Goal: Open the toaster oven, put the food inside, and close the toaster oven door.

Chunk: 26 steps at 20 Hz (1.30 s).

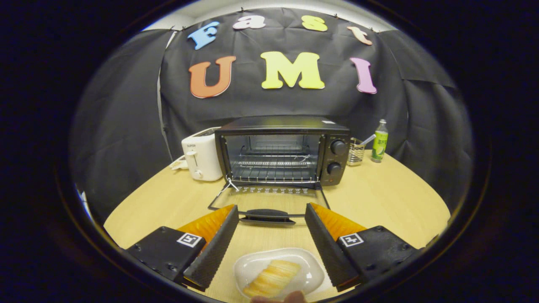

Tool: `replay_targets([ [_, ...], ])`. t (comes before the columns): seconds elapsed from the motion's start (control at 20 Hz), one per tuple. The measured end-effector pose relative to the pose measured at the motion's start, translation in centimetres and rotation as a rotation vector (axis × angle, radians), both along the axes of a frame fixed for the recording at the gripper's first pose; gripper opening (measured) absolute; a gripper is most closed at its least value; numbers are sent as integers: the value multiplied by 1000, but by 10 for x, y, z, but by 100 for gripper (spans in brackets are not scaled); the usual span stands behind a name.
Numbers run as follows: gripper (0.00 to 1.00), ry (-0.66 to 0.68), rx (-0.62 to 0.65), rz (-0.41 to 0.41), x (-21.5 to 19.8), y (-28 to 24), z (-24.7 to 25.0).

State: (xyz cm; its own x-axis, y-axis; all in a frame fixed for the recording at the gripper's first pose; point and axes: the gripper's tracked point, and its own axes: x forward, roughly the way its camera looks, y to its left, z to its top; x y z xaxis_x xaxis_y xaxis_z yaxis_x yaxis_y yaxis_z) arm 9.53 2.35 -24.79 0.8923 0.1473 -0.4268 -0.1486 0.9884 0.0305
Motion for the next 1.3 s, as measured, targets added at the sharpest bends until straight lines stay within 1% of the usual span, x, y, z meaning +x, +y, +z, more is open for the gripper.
replay_targets([
  [0.2, 100, 39, 10, -30, -32, -16, -11],
  [0.35, 100, 106, 48, -51, -57, -18, -37],
  [0.5, 100, 184, 66, -59, -72, -13, -66],
  [0.7, 100, 254, 77, -111, -80, -18, -94],
  [1.05, 99, 305, 100, -132, -75, -16, -115],
  [1.15, 96, 321, 103, -131, -77, -14, -118],
  [1.2, 84, 315, 99, -138, -77, -13, -119],
  [1.25, 82, 334, 98, -138, -78, -13, -119],
  [1.3, 75, 321, 101, -145, -77, -14, -117],
])
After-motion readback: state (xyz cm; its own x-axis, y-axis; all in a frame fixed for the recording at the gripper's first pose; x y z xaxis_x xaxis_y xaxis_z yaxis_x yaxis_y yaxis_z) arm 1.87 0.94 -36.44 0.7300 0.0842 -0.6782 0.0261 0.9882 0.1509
